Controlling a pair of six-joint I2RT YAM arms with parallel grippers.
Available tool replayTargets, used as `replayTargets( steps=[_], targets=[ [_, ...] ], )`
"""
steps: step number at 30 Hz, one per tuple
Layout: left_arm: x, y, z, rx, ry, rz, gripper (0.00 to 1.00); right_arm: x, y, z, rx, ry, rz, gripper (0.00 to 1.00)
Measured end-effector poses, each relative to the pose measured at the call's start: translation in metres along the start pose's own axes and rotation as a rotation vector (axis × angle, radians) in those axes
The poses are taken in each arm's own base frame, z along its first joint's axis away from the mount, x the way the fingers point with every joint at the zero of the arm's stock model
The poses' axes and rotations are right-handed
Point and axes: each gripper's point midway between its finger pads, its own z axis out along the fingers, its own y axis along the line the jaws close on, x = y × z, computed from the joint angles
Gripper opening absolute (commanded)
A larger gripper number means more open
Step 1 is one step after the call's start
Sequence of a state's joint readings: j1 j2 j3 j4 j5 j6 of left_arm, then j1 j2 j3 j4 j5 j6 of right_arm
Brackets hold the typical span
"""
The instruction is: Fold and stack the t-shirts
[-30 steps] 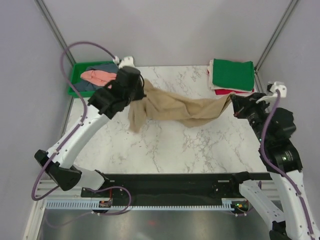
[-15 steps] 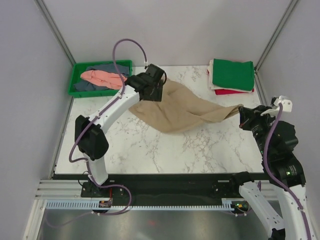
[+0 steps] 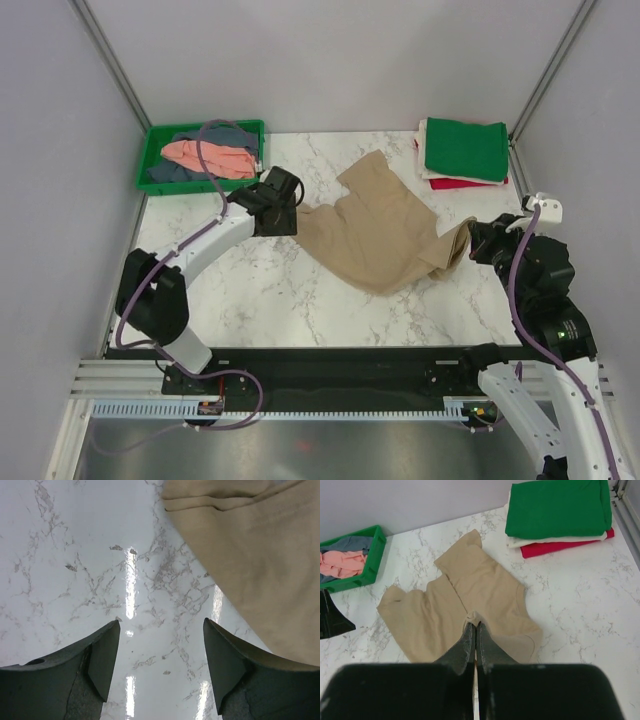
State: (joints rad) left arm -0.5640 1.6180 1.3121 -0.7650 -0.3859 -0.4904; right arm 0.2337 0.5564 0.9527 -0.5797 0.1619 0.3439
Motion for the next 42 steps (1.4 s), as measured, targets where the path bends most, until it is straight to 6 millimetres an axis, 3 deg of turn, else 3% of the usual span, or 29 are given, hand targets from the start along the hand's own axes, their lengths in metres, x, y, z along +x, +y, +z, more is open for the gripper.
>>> replayTargets(
  steps=[4, 8, 10, 16, 20, 23, 27, 31, 35, 42],
  targets=[
    [-0.002, 0.013, 0.029, 0.031, 0.014, -0.119, 0.72, 0.016, 0.000, 0.002, -0.018, 0.034, -0.005, 0.00],
    [-0.024, 0.021, 0.062, 0.074, 0.009, -0.235, 0.68, 0.029, 0.002, 0.004, -0.043, 0.063, -0.006, 0.00],
    [-0.034, 0.014, 0.075, 0.103, 0.016, -0.251, 0.66, 0.035, 0.003, 0.006, -0.054, 0.078, -0.007, 0.00],
    [-0.080, -0.042, 0.085, 0.247, -0.028, -0.228, 0.60, 0.056, 0.002, 0.018, -0.059, 0.120, -0.005, 0.00],
    [-0.128, -0.096, 0.082, 0.380, -0.110, -0.182, 0.54, 0.079, 0.001, 0.028, -0.070, 0.172, 0.007, 0.00],
    [-0.147, -0.132, 0.089, 0.457, -0.143, -0.134, 0.54, 0.097, 0.001, 0.032, -0.080, 0.210, 0.018, 0.00],
    [-0.143, -0.170, 0.109, 0.505, -0.133, -0.068, 0.52, 0.113, 0.001, 0.035, -0.093, 0.244, 0.031, 0.00],
    [-0.122, -0.192, 0.132, 0.518, -0.082, -0.027, 0.51, 0.117, 0.003, 0.037, -0.108, 0.248, 0.037, 0.00],
    [-0.100, -0.201, 0.149, 0.516, -0.028, 0.003, 0.52, 0.118, 0.003, 0.039, -0.111, 0.246, 0.037, 0.00],
    [-0.097, -0.204, 0.160, 0.511, -0.023, 0.019, 0.52, 0.121, 0.003, 0.041, -0.112, 0.253, 0.036, 0.00]
  ],
)
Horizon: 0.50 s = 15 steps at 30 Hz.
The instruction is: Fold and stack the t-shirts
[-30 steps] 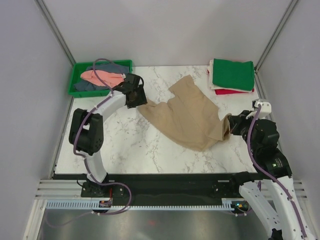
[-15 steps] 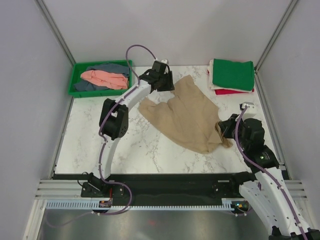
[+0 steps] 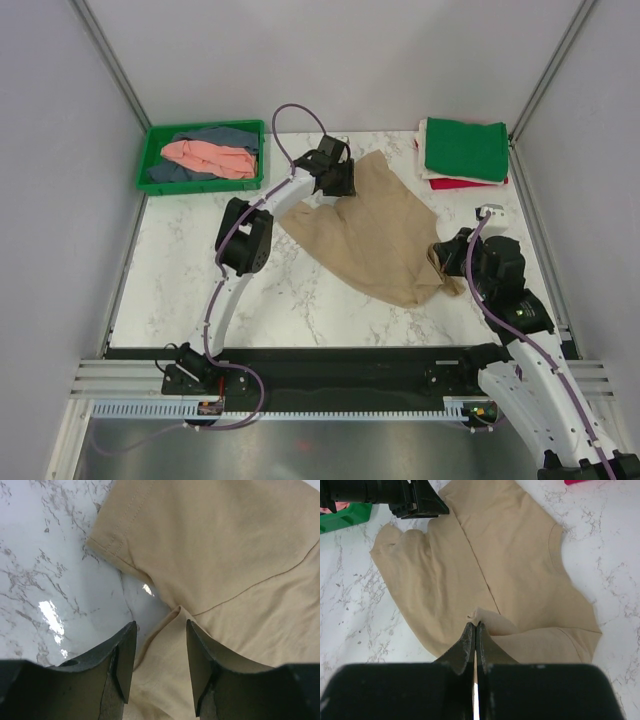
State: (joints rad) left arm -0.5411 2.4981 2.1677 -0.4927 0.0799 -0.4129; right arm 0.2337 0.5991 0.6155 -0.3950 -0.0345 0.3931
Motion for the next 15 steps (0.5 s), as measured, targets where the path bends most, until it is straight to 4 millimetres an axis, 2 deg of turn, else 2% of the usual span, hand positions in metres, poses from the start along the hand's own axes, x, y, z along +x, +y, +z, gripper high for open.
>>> replayTargets(
  steps=[4, 7, 8, 9, 13, 15],
  targets=[
    [-0.001, 0.001, 0.004, 0.001, -0.003, 0.009, 0.49, 0.002, -0.001, 0.001, 0.001, 0.005, 0.000, 0.00],
    [0.001, 0.002, 0.006, 0.000, 0.002, 0.010, 0.39, 0.002, 0.000, 0.001, 0.000, 0.008, 0.000, 0.00],
    [0.001, 0.002, 0.006, 0.000, 0.002, 0.010, 0.35, 0.003, -0.001, 0.002, 0.000, 0.009, 0.000, 0.00],
    [0.002, 0.002, 0.006, -0.001, 0.003, 0.010, 0.25, 0.003, 0.000, 0.002, 0.000, 0.009, 0.000, 0.00],
    [0.003, 0.004, 0.007, -0.008, 0.005, 0.010, 0.15, 0.003, -0.001, 0.003, -0.001, 0.010, 0.000, 0.00],
    [0.008, 0.009, 0.008, -0.028, 0.012, 0.009, 0.03, 0.003, -0.001, 0.003, 0.000, 0.010, 0.000, 0.00]
  ],
)
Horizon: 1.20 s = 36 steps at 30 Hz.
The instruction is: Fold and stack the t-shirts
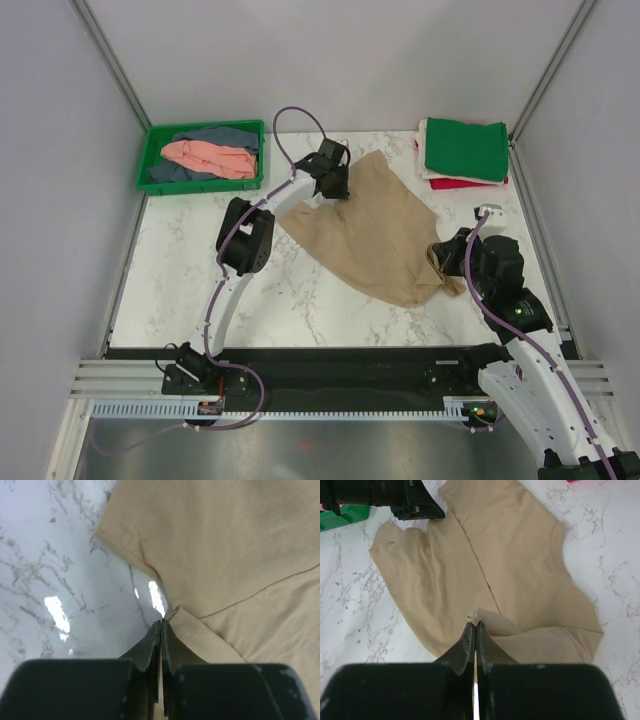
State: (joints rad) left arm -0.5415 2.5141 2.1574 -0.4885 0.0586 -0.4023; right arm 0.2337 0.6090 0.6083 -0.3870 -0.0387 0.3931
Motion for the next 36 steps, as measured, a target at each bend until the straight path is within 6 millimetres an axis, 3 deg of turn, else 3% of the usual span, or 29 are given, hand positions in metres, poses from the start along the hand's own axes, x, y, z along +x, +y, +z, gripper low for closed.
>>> replayTargets(
  steps=[8, 14, 15, 17, 18, 22, 31, 36],
  targets=[
    [-0.001, 0.007, -0.028, -0.048, -0.011, 0.001, 0.02, -0.001, 0.001, 0.001, -0.005, -0.006, 0.000, 0.00],
    [-0.027, -0.006, -0.074, -0.028, -0.084, 0.004, 0.02, -0.001, 0.001, 0.001, -0.006, -0.008, 0.000, 0.00],
    [-0.031, -0.008, -0.082, -0.023, -0.095, 0.005, 0.21, -0.001, 0.001, 0.001, -0.007, -0.008, 0.000, 0.00],
    [-0.040, -0.012, -0.090, -0.012, -0.120, 0.020, 0.40, -0.002, 0.002, 0.000, -0.011, -0.010, -0.001, 0.00],
    [-0.042, -0.014, -0.091, -0.006, -0.127, 0.026, 0.43, -0.002, 0.002, 0.000, -0.012, -0.011, -0.001, 0.00],
    [-0.035, -0.015, -0.082, 0.006, -0.106, 0.030, 0.49, -0.001, 0.002, 0.000, -0.013, -0.009, -0.001, 0.00],
    [0.002, -0.004, -0.013, 0.013, 0.003, 0.027, 0.55, 0.004, 0.001, 0.004, -0.012, 0.007, 0.000, 0.00],
    [-0.012, -0.014, -0.008, 0.047, -0.028, 0.028, 0.57, 0.005, 0.001, 0.005, -0.015, 0.010, 0.000, 0.00]
  ],
)
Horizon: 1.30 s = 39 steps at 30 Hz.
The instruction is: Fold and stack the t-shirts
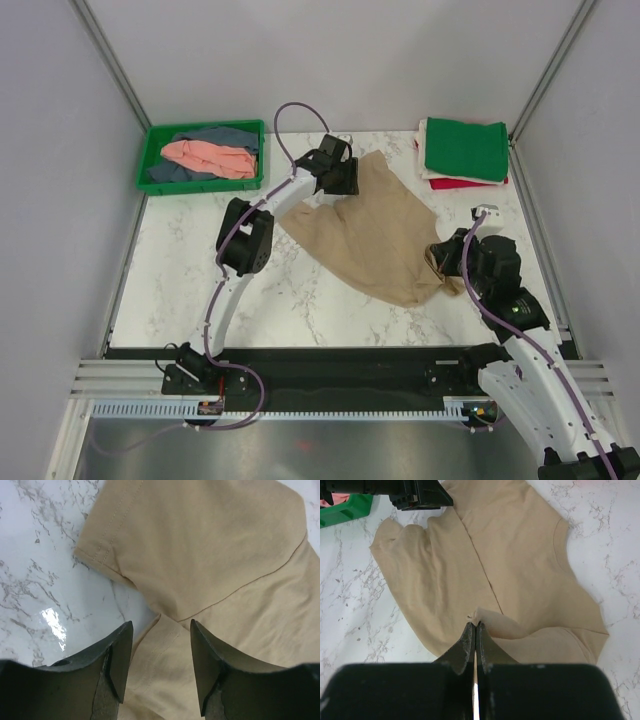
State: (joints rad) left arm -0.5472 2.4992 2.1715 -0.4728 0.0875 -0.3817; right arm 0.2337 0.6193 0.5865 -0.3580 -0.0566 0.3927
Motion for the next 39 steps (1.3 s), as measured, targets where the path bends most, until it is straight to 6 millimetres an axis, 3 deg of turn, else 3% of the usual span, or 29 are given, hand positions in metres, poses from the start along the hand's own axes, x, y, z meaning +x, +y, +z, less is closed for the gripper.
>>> replayTargets(
  steps=[5, 10, 13, 22, 27, 31, 35, 39],
  targets=[
    [0.004, 0.001, 0.005, -0.002, 0.009, -0.003, 0.43, 0.002, -0.001, 0.002, 0.003, 0.009, 0.001, 0.00],
    [0.011, 0.001, 0.009, -0.012, 0.021, 0.000, 0.35, 0.005, -0.002, 0.004, 0.007, 0.019, 0.001, 0.00],
    [0.013, 0.001, 0.010, -0.019, 0.017, 0.001, 0.23, 0.007, -0.002, 0.005, 0.006, 0.026, 0.002, 0.00],
    [0.013, 0.013, 0.003, -0.108, -0.015, 0.006, 0.19, 0.008, -0.001, 0.005, -0.004, 0.033, 0.002, 0.00],
    [0.016, 0.029, -0.022, -0.212, -0.014, 0.011, 0.18, 0.008, -0.001, 0.006, -0.004, 0.034, 0.002, 0.00],
    [0.003, 0.031, -0.054, -0.251, -0.053, 0.012, 0.22, 0.009, -0.001, 0.006, -0.004, 0.035, 0.002, 0.00],
    [-0.016, 0.027, -0.087, -0.258, -0.113, 0.007, 0.15, 0.008, -0.001, 0.006, -0.004, 0.035, 0.002, 0.00],
    [-0.007, 0.032, -0.096, -0.270, -0.103, 0.008, 0.15, 0.008, -0.001, 0.006, -0.004, 0.035, 0.002, 0.00]
  ],
)
